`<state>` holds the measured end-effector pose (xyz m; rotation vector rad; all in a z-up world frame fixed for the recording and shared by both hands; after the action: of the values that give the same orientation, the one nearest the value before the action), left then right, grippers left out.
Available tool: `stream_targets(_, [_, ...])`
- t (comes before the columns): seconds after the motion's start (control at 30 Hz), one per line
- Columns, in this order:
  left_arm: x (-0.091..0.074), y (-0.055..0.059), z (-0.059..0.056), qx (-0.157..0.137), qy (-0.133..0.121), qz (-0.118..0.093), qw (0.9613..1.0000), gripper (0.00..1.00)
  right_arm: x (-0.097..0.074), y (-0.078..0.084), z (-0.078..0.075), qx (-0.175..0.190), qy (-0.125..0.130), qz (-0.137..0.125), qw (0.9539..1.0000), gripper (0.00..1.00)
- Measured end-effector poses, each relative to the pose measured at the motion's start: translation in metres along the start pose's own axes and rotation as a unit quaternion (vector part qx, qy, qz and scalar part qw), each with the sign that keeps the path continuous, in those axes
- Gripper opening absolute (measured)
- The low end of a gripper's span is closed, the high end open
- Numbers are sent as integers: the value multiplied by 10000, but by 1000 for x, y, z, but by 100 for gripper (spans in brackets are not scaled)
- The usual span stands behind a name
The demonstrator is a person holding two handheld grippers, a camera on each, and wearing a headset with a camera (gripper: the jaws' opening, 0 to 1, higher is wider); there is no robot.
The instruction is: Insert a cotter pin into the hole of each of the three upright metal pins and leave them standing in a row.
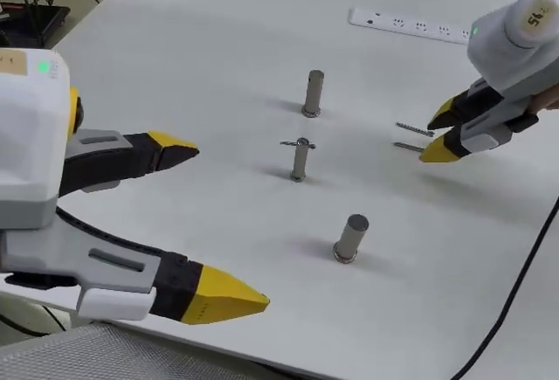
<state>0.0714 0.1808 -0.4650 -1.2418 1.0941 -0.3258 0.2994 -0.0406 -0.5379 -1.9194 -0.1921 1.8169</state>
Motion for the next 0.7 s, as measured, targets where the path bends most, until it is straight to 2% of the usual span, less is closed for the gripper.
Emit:
stream_targets(0.07, [1, 0, -2, -43, -9, 32, 10000, 99, 6, 2, -6, 46, -7, 52, 10000, 20])
stream_targets(0.3, [-1, 1, -1, -94, -47, 22, 9999, 99, 12, 4, -9, 159, 35, 145, 9998, 17])
stream_targets(0.4, [-2, 2, 6, -112, -83, 38, 9999, 99, 16, 5, -12, 178, 40, 181, 9997, 15])
stream_targets(0.57, [-11, 2, 27, -193, -261, -16, 9995, 97, 20, 5, -17, 323, 74, 185, 9993, 9])
stream_targets(0.7, [-11, 1, 29, -136, -302, 6, 9995, 96, 19, 4, -15, 427, 25, 166, 9989, 7])
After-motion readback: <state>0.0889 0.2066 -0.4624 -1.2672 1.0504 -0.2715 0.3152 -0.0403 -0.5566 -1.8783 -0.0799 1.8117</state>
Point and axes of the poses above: the centre of the closed fingertips' face, and the gripper's own axes: x roughly forward along the fingers, z roughly to its left, y roughly out of its underside, the point moved 6 cm from there along -x, roughly backward along the fingers, and after that the axes turned 9 degrees about x, right-handed, at the moved point
